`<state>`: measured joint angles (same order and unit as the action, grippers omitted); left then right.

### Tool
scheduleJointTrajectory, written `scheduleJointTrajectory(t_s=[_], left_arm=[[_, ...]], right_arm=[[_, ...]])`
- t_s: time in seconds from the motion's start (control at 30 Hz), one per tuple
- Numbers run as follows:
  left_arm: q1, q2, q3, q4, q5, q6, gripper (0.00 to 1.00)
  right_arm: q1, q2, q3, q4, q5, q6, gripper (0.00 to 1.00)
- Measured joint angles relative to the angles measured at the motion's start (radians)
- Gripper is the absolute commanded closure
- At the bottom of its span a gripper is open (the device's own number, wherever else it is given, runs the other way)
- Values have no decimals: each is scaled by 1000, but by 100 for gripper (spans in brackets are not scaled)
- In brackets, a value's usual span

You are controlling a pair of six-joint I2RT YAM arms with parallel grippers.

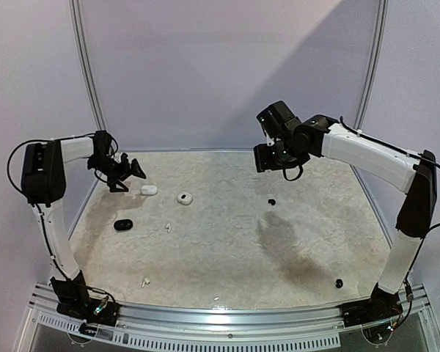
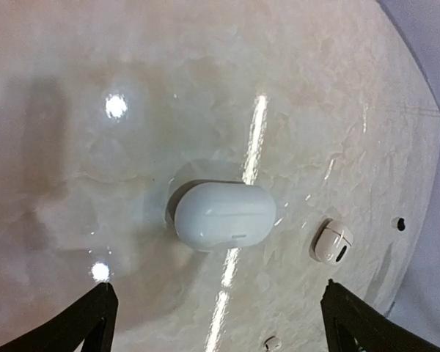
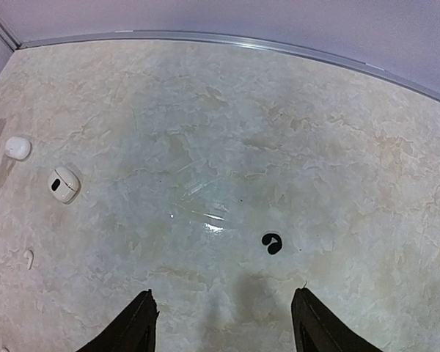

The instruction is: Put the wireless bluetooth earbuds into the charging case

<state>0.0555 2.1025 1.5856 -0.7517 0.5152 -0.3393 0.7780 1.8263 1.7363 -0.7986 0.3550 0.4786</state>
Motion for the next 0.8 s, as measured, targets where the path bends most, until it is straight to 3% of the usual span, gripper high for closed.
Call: scheduleJointTrajectory(t_s=[0.1, 0.17, 0.23, 0.33, 0.43, 0.6, 0.8], left_arm=[[0, -104, -10, -19, -54, 116, 1], [1, -196, -32, -31, -13, 318, 2], [2, -266, -34, -132, 56, 656, 4], [-1, -344, -56, -352, 53, 1294, 5], [-2, -368, -154, -443, -40, 1648, 5], [-2, -358, -311, -492, -153, 1866, 3], [-10, -329, -348, -379, -229, 1918, 10]], right_arm=[[0, 0, 2, 8, -7, -9, 26], [0, 0, 3, 14, -13, -18, 17], [0, 0, 4, 21, -21, -27, 3], [0, 6, 8, 34, -38, -43, 1], [0, 16, 18, 45, -48, -51, 1], [0, 23, 24, 73, -63, -65, 1], [1, 23, 24, 90, -78, -73, 1]])
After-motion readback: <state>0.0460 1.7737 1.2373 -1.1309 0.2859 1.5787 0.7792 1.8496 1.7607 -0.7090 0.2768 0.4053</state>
